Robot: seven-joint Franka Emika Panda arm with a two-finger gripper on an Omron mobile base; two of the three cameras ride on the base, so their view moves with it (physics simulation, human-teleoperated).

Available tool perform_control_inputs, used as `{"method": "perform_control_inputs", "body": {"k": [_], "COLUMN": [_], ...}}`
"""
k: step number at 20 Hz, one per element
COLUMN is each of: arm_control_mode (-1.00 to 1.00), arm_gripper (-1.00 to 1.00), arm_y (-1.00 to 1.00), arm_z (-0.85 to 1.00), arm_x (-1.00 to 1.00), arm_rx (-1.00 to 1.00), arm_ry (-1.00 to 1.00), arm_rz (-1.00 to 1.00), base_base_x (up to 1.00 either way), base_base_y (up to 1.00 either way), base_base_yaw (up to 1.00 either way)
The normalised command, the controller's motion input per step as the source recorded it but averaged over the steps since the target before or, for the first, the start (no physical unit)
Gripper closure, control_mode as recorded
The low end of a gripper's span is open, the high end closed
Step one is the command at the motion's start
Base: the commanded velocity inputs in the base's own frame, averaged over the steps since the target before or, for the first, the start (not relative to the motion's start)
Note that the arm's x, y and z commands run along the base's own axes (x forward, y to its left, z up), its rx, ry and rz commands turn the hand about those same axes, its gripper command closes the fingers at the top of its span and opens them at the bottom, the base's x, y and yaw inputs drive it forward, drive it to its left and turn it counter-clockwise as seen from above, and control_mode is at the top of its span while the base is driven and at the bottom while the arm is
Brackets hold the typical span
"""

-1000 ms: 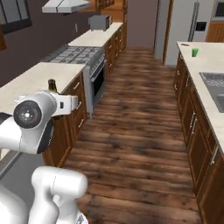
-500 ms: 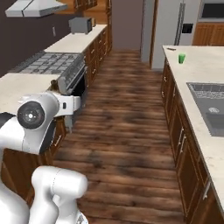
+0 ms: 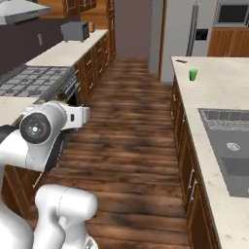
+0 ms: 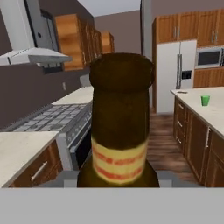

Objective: Open the cabinet directly in front. Then move the beer and the cup to the dining counter with the candle on it.

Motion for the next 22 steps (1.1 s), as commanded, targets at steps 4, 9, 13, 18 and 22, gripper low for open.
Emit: {"method": "perform_control_inputs", "body": {"k": [4,9,13,18,22], "arm_control_mode": [1.00,1.00,1.00,1.00,1.00], "arm_gripper": [1.00,1.00,1.00,1.00,1.00], "arm_y": [0.00,0.00,0.00,0.00,0.00], "arm_z": [0.00,0.00,0.00,0.00,0.00], "arm_x": [0.00,0.00,0.00,0.00,0.00], "arm_rx": [0.00,0.00,0.00,0.00,0.00], "arm_ry": [0.00,0.00,0.00,0.00,0.00], "arm_rz": [0.00,0.00,0.00,0.00,0.00], "base_base_x": [1.00,1.00,1.00,0.70,0.42], "base_base_y": [-0.20,0.08,0.51,0.71,0.63], "base_base_yaw": [-0.07,-0.20,-0.46,-0.76,-0.84]}}
